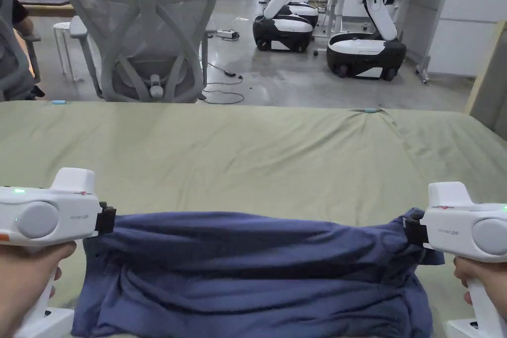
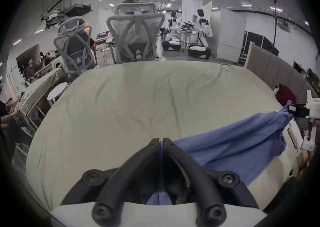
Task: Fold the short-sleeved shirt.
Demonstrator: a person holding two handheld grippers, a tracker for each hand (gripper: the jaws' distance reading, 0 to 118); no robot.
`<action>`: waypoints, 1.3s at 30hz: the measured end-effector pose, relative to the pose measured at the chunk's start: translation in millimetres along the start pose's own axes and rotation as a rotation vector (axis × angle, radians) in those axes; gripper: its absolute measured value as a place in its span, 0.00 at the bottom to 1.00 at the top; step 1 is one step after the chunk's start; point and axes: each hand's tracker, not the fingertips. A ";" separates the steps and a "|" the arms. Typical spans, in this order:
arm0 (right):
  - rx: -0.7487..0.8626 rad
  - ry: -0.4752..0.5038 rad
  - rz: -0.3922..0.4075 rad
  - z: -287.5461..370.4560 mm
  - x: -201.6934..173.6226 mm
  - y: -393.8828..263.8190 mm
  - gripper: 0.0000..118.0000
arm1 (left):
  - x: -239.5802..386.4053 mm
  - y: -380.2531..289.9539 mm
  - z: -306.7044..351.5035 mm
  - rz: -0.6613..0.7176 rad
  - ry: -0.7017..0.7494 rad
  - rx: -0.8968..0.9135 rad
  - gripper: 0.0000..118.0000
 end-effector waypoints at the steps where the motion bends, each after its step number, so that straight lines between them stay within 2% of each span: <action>1: -0.021 -0.001 0.013 3.3 -4.4 -15.2 0.01 | -3.1 -14.7 6.0 0.011 -0.001 -0.018 0.01; 4: -0.066 -0.020 0.036 4.1 -13.5 -61.6 0.01 | -10.2 -60.9 9.3 0.038 0.010 -0.102 0.01; 8: -0.093 -0.037 -0.005 -15.4 -25.0 -98.3 0.02 | -13.0 -97.7 -5.5 0.110 0.031 -0.127 0.02; 9: -0.078 -0.047 -0.005 -18.1 -26.2 -100.6 0.06 | -11.4 -101.0 -5.9 0.113 0.037 -0.111 0.13; 10: -0.043 -0.065 -0.014 -16.2 -27.4 -101.2 0.17 | -8.6 -102.5 -4.8 0.113 0.053 -0.092 0.32; 11: -0.020 -0.062 -0.028 -12.4 -28.0 -99.6 0.37 | -3.9 -100.9 1.2 0.100 0.077 -0.069 0.58; 12: -0.018 -0.066 -0.042 -7.7 -28.2 -96.4 0.68 | -1.6 -99.5 6.3 0.092 0.078 -0.049 0.79; 13: -0.029 -0.058 -0.057 -0.9 -27.4 -89.0 0.83 | 2.1 -97.0 14.0 0.085 0.064 -0.006 0.84; 14: -0.030 -0.036 -0.077 5.6 -29.8 -83.9 0.87 | 8.2 -92.7 24.5 0.074 0.038 0.052 0.83; 20: 0.258 0.063 -0.096 51.7 -89.6 -48.0 0.82 | 70.1 -59.2 47.1 0.081 0.028 0.293 0.81; 22: 0.318 0.101 -0.065 58.6 -112.1 -43.1 0.66 | 87.3 -53.7 50.4 0.096 0.020 0.348 0.65; 23: 0.340 0.087 -0.036 61.3 -122.9 -43.0 0.50 | 91.9 -52.7 49.5 0.087 0.010 0.360 0.46; 24: 0.351 0.072 -0.006 63.2 -131.4 -43.2 0.35 | 97.5 -52.5 51.2 0.069 0.011 0.375 0.22; 25: 0.358 0.058 0.010 63.0 -138.2 -43.5 0.29 | 102.9 -53.1 52.4 0.033 0.028 0.388 0.14; 26: 0.359 0.057 0.013 63.1 -143.4 -44.7 0.29 | 105.7 -54.8 53.0 0.000 0.037 0.399 0.14; 27: 0.355 0.052 0.019 63.5 -148.6 -45.1 0.04 | 105.0 -60.0 52.4 -0.034 0.038 0.422 0.00; 28: 0.352 0.049 0.021 64.6 -152.6 -46.5 0.00 | 102.8 -63.0 54.0 -0.058 0.057 0.436 0.00; 32: 0.348 0.057 0.064 65.6 -167.3 -51.3 0.00 | 67.0 -72.1 55.7 -0.035 0.050 0.390 0.00; 37: 0.339 0.079 0.084 61.2 -194.1 -53.9 0.00 | -20.9 -86.8 40.9 0.200 0.042 0.209 0.00; 38: 0.336 0.083 0.089 59.3 -199.6 -54.1 0.00 | -39.8 -91.8 36.4 0.265 0.018 0.179 0.10; 39: 0.328 0.094 0.093 56.5 -205.3 -54.2 0.00 | -52.9 -98.0 37.0 0.340 -0.020 0.152 0.38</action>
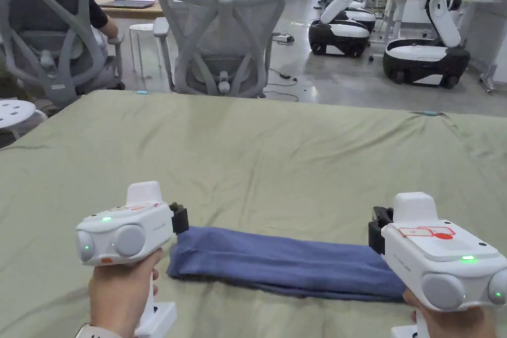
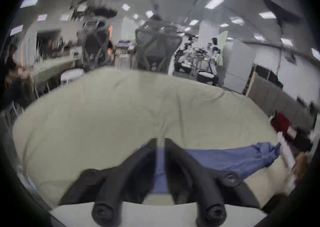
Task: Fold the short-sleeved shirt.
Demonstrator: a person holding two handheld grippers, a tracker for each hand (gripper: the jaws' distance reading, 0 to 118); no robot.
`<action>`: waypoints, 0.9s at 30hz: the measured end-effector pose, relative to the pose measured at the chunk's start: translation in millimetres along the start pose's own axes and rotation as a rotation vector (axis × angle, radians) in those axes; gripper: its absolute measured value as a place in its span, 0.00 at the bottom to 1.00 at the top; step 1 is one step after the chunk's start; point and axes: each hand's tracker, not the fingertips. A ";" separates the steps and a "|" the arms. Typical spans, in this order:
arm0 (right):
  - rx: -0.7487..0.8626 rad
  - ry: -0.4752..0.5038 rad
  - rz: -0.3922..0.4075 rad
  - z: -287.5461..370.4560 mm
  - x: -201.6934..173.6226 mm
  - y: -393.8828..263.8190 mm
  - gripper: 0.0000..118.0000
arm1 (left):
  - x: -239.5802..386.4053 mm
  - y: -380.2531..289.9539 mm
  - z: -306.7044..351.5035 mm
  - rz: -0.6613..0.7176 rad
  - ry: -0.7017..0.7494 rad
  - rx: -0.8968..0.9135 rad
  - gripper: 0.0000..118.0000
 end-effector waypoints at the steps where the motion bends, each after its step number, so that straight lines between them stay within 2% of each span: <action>1: -0.008 0.007 0.001 -3.3 -5.5 -0.8 0.00 | -18.5 -0.8 -5.5 0.061 -0.021 -0.054 0.65; 2: -0.015 0.011 0.002 -7.1 -9.2 -1.9 0.00 | -32.7 -3.3 -11.2 0.110 -0.028 -0.089 0.85; 3: -0.021 0.013 0.003 -10.2 -13.6 -2.8 0.00 | -45.7 -7.8 -16.8 0.146 -0.029 -0.118 0.92; 6: -0.036 0.021 0.006 -17.0 -22.7 -4.0 0.00 | -69.8 -25.6 -23.4 0.362 -0.109 -0.171 0.90; 10: -0.052 0.022 0.015 -21.5 -26.5 -3.0 0.00 | -100.4 -66.2 -66.3 0.765 -0.311 -0.261 0.91; 11: -0.053 0.019 0.017 -21.8 -26.0 -2.2 0.00 | -99.0 -75.4 -70.9 0.822 -0.372 -0.210 0.92; 13: -0.052 0.016 0.015 -21.7 -22.8 0.1 0.00 | -93.6 -79.3 -74.8 0.879 -0.429 -0.106 0.91; 16: -0.056 0.007 0.011 -22.6 -17.6 1.7 0.00 | -80.4 -83.1 -92.9 0.974 -0.563 -0.160 0.88; 18: -0.060 0.000 0.008 -22.8 -14.6 1.5 0.00 | -65.7 -79.5 -102.6 0.945 -0.533 -0.155 0.86; 19: -0.062 -0.003 0.008 -23.0 -12.8 1.1 0.00 | -60.7 -78.4 -104.3 0.929 -0.523 -0.157 0.79; 20: -0.065 -0.007 0.007 -23.7 -11.2 0.7 0.00 | -55.4 -76.8 -106.2 0.907 -0.489 -0.187 0.63; 21: -0.068 -0.009 0.007 -24.5 -9.9 0.3 0.00 | -48.8 -75.0 -107.8 0.869 -0.432 -0.221 0.22; 22: -0.070 -0.010 0.007 -24.5 -9.8 -0.2 0.00 | -42.8 -75.9 -109.1 0.781 -0.382 -0.251 0.08; 23: -0.074 -0.011 0.011 -25.7 -9.5 -0.6 0.00 | -41.5 -76.4 -106.0 0.707 -0.361 -0.250 0.07; 27: -0.081 -0.010 0.027 -27.2 -9.4 -2.0 0.00 | -55.7 -58.3 -89.4 0.652 -0.270 -0.129 0.06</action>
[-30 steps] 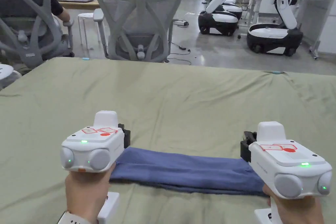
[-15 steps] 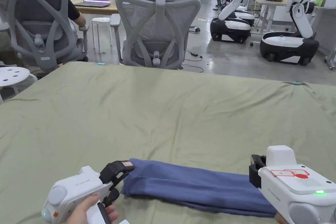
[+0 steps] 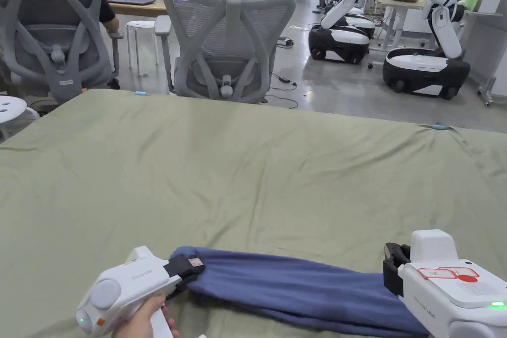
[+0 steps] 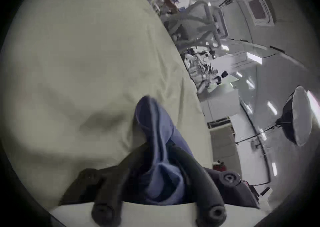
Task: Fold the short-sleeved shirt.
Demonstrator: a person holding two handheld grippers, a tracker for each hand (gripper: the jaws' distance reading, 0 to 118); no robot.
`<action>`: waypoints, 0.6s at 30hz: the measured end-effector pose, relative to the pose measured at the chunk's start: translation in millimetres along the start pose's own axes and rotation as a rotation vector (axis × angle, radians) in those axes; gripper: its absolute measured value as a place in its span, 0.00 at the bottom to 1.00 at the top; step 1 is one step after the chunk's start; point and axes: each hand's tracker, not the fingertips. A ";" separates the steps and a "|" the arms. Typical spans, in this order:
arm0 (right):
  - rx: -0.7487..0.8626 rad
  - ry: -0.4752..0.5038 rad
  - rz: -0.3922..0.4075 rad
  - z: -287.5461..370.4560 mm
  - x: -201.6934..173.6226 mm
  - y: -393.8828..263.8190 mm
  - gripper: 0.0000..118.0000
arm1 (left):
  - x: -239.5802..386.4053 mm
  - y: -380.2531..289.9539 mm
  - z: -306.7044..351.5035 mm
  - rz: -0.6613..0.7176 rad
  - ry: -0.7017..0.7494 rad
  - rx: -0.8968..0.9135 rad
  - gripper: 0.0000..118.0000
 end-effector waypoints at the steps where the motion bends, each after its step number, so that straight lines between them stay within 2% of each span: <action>1: -0.002 0.004 0.001 -0.7 0.4 -0.3 0.00 | 4.2 4.7 4.7 -0.044 0.032 0.010 0.06; 4: -0.001 0.008 0.003 -1.2 2.1 -2.1 0.00 | 20.4 14.3 17.1 -0.263 0.143 0.011 0.06; 7: 0.001 0.021 -0.012 1.3 5.5 -5.0 0.00 | 63.2 -8.5 20.9 -0.663 0.294 0.044 0.06; 10: -0.004 0.028 -0.053 2.5 11.0 -12.4 0.00 | 113.2 -55.4 11.8 -0.953 0.310 0.055 0.06; 13: -0.013 0.029 -0.101 5.0 19.4 -23.5 0.00 | 157.2 -108.7 -9.4 -1.070 0.305 0.029 0.06; 18: -0.041 -0.017 -0.107 10.1 36.3 -39.2 0.00 | 189.2 -183.5 -61.4 -1.148 0.317 -0.081 0.06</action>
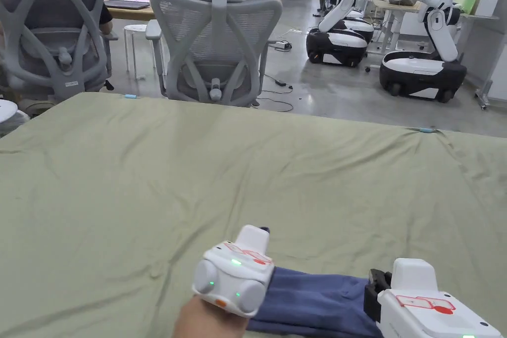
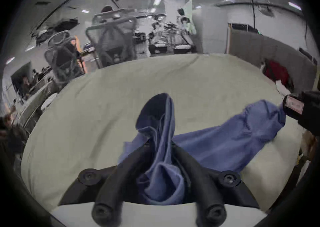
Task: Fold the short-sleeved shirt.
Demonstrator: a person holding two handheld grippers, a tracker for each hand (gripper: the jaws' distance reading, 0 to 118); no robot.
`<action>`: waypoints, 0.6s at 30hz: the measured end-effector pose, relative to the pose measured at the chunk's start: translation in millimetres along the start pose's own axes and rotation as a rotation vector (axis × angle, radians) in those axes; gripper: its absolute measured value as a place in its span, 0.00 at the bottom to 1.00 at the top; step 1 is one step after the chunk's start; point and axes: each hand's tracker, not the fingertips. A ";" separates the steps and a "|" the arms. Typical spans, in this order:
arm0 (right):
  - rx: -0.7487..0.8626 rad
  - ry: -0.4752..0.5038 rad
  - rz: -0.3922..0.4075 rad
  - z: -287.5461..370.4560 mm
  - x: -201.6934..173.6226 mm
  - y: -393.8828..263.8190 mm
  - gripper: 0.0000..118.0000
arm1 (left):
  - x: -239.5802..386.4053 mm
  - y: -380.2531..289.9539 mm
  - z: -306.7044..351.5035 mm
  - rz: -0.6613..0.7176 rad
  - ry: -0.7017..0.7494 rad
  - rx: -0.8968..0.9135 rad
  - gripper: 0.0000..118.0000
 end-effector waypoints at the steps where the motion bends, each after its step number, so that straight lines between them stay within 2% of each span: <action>1: -0.008 -0.011 0.008 -0.7 4.1 -3.1 0.00 | 13.0 -1.2 -7.4 -0.017 -0.003 -0.030 0.06; 5: -0.020 -0.020 0.064 1.2 13.0 -12.1 0.00 | 23.6 -14.3 -27.0 0.014 -0.036 -0.107 0.07; 6: -0.022 -0.015 0.068 2.1 14.8 -13.0 0.00 | 20.5 -14.9 -24.1 0.036 -0.052 -0.088 0.15; 7: -0.023 -0.007 0.073 3.0 16.2 -13.5 0.00 | 16.0 -12.4 -17.9 0.082 -0.085 -0.054 0.31; 9: -0.033 0.006 0.080 3.2 17.5 -13.0 0.00 | 2.1 -4.4 -1.9 0.208 -0.173 -0.034 0.82; 10: -0.037 0.015 0.077 3.6 17.9 -12.5 0.00 | -6.6 0.6 7.3 0.279 -0.213 -0.028 0.86; 12: -0.042 0.049 0.068 6.0 18.9 -11.5 0.00 | -24.4 3.6 29.9 0.466 -0.247 0.069 0.81; 13: -0.044 0.060 0.060 6.8 19.1 -10.5 0.00 | -31.9 3.8 33.5 0.526 -0.236 0.089 0.81; 15: -0.040 0.054 0.062 7.8 16.7 -10.0 0.00 | -41.4 0.6 32.9 0.573 -0.196 0.074 0.79; 16: -0.037 0.052 0.066 7.5 16.1 -9.8 0.00 | -42.8 -1.3 30.3 0.584 -0.187 0.056 0.71; 17: -0.037 0.053 0.066 5.8 16.5 -9.8 0.00 | -44.2 -3.5 23.5 0.566 -0.194 0.027 0.56; 18: -0.035 0.060 0.066 4.0 16.9 -9.5 0.00 | -43.2 -6.3 17.8 0.543 -0.192 -0.020 0.21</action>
